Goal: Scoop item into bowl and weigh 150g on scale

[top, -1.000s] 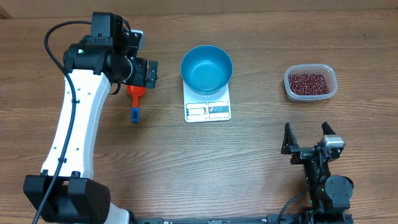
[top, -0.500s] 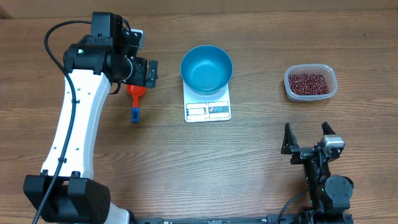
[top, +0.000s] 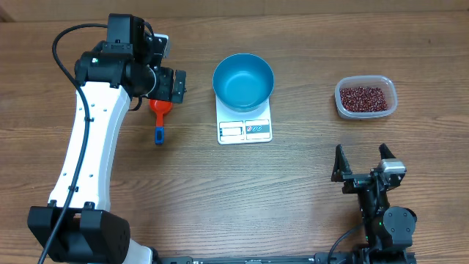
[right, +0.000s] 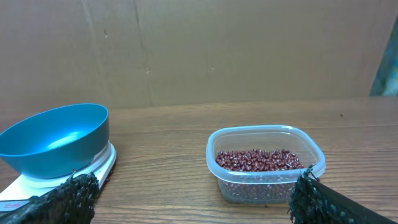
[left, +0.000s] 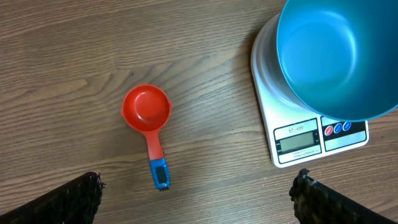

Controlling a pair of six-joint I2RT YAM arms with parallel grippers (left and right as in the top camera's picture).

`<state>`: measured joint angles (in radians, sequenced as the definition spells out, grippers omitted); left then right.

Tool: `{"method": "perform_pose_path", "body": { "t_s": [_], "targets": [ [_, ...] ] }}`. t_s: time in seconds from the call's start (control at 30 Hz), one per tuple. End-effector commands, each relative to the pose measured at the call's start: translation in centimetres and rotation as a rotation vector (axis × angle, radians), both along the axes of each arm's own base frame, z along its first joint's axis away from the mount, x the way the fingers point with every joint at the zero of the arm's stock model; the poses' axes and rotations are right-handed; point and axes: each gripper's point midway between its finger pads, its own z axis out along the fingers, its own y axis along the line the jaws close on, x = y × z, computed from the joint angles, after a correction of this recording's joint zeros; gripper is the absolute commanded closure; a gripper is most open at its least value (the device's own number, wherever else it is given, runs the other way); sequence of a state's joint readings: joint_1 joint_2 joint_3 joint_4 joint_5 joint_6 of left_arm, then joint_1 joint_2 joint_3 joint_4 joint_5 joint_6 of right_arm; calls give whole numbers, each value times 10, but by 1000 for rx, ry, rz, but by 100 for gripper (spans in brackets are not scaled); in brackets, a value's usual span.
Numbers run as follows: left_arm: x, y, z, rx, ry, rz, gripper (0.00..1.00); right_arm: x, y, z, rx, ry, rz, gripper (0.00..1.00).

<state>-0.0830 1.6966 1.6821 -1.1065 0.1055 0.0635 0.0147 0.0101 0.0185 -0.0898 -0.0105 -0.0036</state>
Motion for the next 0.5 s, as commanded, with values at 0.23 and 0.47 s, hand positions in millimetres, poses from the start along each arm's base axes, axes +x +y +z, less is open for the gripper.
{"method": "perform_pose_path", "body": {
  "t_s": [0.23,0.47],
  "targets": [
    [6,-1,11,-5,-36,-26,1,0,0,-2,2,-2,-3,0],
    [7,-1,11,-7,-37,-26,1,0,0,-2,2,-2,-3,0]
  ]
}}
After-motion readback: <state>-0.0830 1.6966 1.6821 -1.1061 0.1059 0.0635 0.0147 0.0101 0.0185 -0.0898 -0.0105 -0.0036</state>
